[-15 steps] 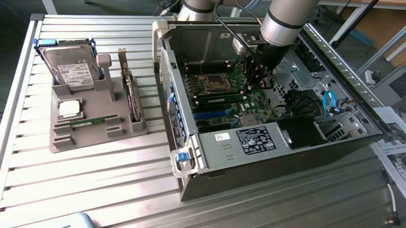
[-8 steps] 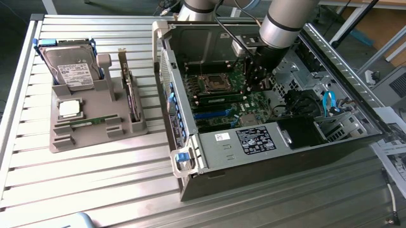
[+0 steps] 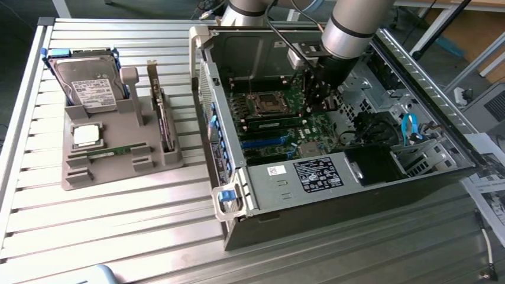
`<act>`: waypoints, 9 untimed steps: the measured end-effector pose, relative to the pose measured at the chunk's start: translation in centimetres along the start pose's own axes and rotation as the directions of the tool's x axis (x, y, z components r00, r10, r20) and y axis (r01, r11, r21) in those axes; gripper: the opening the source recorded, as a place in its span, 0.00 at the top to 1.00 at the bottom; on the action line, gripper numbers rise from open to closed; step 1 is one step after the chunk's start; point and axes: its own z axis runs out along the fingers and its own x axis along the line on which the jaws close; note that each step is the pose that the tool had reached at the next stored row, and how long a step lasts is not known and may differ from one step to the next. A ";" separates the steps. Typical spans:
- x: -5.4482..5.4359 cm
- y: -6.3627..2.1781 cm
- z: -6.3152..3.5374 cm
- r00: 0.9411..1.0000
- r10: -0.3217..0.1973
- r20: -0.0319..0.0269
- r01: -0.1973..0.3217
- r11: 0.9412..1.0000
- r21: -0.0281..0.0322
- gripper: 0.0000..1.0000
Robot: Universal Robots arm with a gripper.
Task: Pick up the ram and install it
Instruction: 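Press down the ram until it locks into place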
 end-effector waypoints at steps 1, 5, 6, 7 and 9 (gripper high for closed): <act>0.0 0.00 0.02 1.000 0.000 0.000 0.000 1.000 0.000 0.89; -0.1 0.00 0.41 1.000 0.000 0.000 0.000 1.000 0.000 0.89; -0.1 0.00 0.41 1.000 0.000 0.000 0.000 1.000 0.000 0.89; -0.1 0.00 0.41 1.000 0.000 0.000 0.000 1.000 0.000 0.89; -0.1 0.00 0.42 1.000 0.000 0.000 0.000 1.000 0.000 0.89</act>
